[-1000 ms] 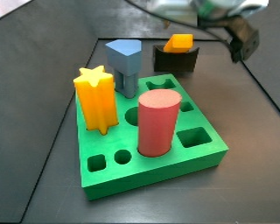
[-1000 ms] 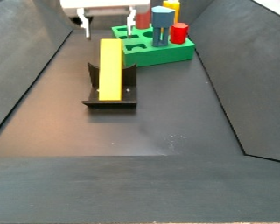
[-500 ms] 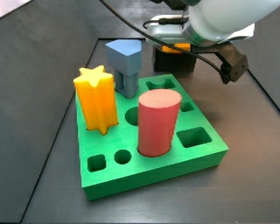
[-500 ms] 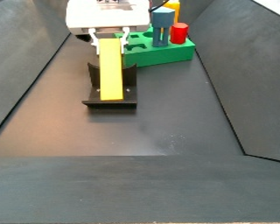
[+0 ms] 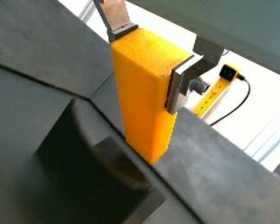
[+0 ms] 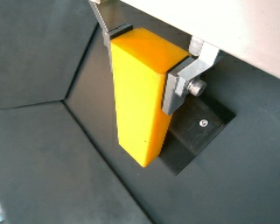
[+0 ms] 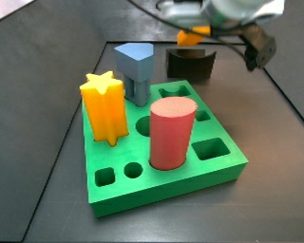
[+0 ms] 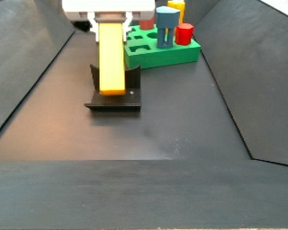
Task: Pick up the rectangle object. Move up. Place the rectangle object on the fixture. Regrasp the rectangle object. Move to above the board. Insert the rectangle object.
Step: Move to above the board.
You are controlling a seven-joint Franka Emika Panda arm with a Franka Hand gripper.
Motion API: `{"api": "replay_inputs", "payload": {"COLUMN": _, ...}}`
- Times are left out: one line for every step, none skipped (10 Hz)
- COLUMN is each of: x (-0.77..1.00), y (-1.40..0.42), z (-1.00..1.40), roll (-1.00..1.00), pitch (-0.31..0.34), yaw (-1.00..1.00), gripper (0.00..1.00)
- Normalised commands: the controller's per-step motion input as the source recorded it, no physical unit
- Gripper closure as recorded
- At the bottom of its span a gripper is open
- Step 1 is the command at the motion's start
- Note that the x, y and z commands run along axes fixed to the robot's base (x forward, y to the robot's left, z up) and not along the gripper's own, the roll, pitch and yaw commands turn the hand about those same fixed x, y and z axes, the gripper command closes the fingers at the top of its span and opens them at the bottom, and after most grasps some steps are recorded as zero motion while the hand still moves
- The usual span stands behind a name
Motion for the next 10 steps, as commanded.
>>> {"api": "replay_inputs", "payload": {"x": -0.07, "y": 0.11, "z": 1.0, "roll": -0.04, "pitch": -0.071, "yaw": -0.06, "gripper": 1.0}}
{"api": "replay_inputs", "payload": {"x": -0.07, "y": 0.11, "z": 1.0, "roll": -0.06, "pitch": -0.051, "yaw": -0.08, "gripper": 1.0}}
{"api": "replay_inputs", "payload": {"x": -0.08, "y": 0.1, "z": 1.0, "roll": -0.06, "pitch": -0.039, "yaw": -0.08, "gripper": 1.0}}
{"api": "replay_inputs", "payload": {"x": -0.08, "y": 0.1, "z": 1.0, "roll": -0.08, "pitch": -0.011, "yaw": -0.08, "gripper": 1.0}}
{"api": "replay_inputs", "payload": {"x": -0.08, "y": 0.09, "z": 1.0, "roll": -0.08, "pitch": -0.002, "yaw": -0.08, "gripper": 1.0}}
{"api": "replay_inputs", "payload": {"x": -0.09, "y": 0.08, "z": 1.0, "roll": -0.08, "pitch": 0.012, "yaw": -0.07, "gripper": 1.0}}
{"api": "replay_inputs", "payload": {"x": -0.09, "y": 0.08, "z": 1.0, "roll": -0.08, "pitch": 0.026, "yaw": -0.06, "gripper": 1.0}}
{"api": "replay_inputs", "payload": {"x": -0.09, "y": 0.07, "z": 1.0, "roll": -0.08, "pitch": 0.036, "yaw": -0.04, "gripper": 1.0}}
{"api": "replay_inputs", "payload": {"x": -0.1, "y": 0.07, "z": 1.0, "roll": -0.07, "pitch": 0.04, "yaw": -0.04, "gripper": 1.0}}
{"api": "replay_inputs", "payload": {"x": -0.09, "y": 0.05, "z": 0.93, "roll": -0.06, "pitch": 0.051, "yaw": -0.02, "gripper": 1.0}}
